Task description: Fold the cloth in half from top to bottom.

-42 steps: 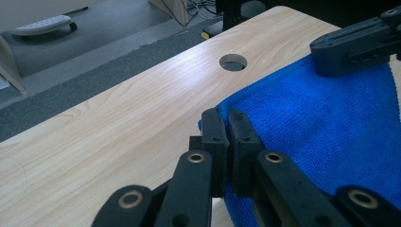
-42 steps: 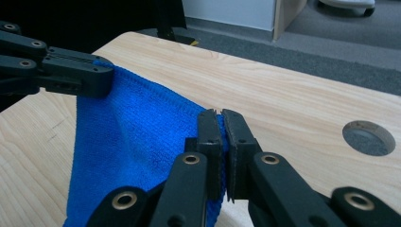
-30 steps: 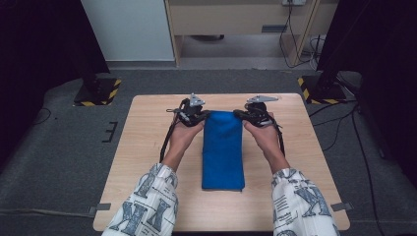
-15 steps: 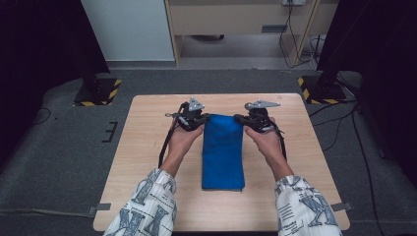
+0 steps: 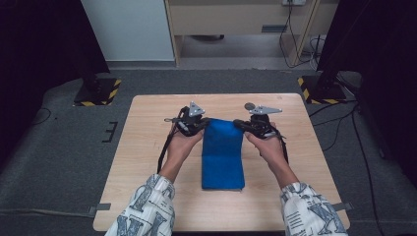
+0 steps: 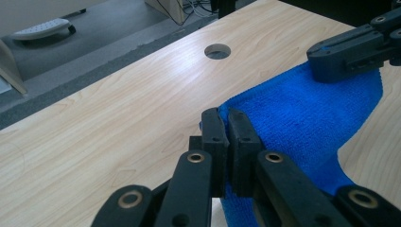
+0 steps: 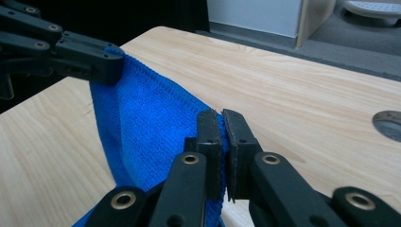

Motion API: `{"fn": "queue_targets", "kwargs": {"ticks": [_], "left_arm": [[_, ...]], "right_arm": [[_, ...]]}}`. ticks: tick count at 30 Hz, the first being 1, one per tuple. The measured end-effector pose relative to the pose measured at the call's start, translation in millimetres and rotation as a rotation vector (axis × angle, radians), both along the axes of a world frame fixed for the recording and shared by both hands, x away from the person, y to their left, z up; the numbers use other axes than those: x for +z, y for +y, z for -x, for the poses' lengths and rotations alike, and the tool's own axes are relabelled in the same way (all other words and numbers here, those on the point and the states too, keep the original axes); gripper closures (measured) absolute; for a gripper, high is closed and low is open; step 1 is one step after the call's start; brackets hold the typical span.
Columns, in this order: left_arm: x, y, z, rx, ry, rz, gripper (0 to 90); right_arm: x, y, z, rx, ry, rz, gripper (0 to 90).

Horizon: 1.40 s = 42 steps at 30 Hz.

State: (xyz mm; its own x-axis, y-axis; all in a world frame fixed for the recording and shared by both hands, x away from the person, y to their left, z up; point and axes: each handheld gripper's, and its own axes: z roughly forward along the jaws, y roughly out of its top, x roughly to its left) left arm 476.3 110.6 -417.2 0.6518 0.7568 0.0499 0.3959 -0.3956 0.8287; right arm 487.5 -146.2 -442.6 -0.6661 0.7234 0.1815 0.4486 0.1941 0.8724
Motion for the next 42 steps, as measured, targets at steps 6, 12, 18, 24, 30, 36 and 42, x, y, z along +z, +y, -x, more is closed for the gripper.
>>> {"fn": "queue_targets", "kwargs": {"ticks": [6,12,18,24,30,36,42], "left_arm": [[-8.6,-0.8,8.9,-0.01,0.009,0.014,86.8],[-17.3,3.5,19.3,-0.027,0.017,0.02,86.6],[-28.3,11.5,29.4,-0.033,0.025,0.035,86.6],[-38.1,12.9,40.8,-0.053,0.03,0.043,86.5],[-45.9,12.1,50.3,-0.063,0.037,0.059,86.4],[-53.9,11.7,55.4,-0.074,0.047,0.05,86.3],[-55.7,13.0,58.2,-0.081,0.048,0.067,86.3]], "right_arm": [[-8.3,-0.9,8.2,0.019,0.005,0.011,86.7],[-16.0,-2.2,14.9,0.033,0.01,0.005,86.6],[-24.7,2.3,23.3,0.053,0.02,0.01,86.2],[-31.5,4.7,32.3,0.071,0.014,0.048,86.0],[-36.6,1.7,37.2,0.071,0.019,0.045,85.8],[-41.2,-1.8,42.1,0.077,0.033,0.045,85.0],[-48.0,0.1,49.9,0.092,0.036,0.055,85.0]]}}
